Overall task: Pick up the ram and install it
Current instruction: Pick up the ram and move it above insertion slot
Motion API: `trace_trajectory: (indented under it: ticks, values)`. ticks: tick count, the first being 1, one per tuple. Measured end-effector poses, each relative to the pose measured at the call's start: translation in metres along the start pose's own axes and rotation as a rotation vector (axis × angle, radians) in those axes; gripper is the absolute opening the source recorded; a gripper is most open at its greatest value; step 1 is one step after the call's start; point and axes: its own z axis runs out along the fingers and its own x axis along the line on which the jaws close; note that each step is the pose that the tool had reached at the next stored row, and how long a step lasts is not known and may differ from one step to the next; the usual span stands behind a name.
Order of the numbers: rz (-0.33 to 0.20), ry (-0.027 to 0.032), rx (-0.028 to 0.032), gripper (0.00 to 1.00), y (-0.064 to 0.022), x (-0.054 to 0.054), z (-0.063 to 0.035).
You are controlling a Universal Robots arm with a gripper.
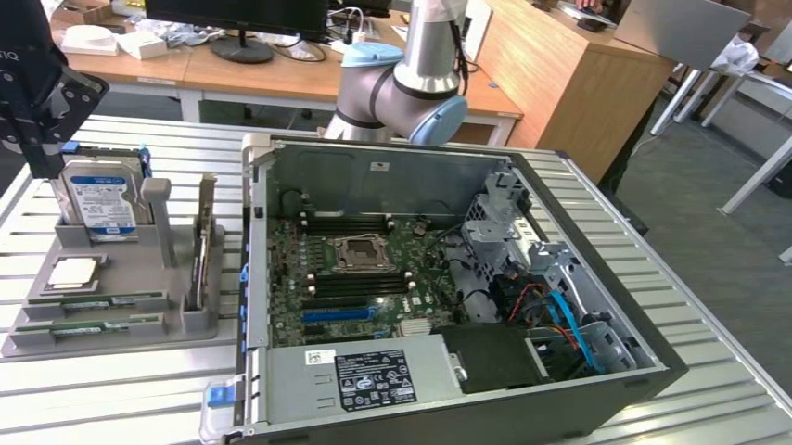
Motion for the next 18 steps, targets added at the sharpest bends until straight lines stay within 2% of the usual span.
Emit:
trace_trajectory:
  ticks: [8, 18]
  values:
    - [-0.008, 0.0004, -0.0001, 0.10, 0.0000, 0.0000, 0.0000]
    - [-0.076, 0.0034, -0.0018, 0.10, 0.0000, 0.0000, 0.0000]
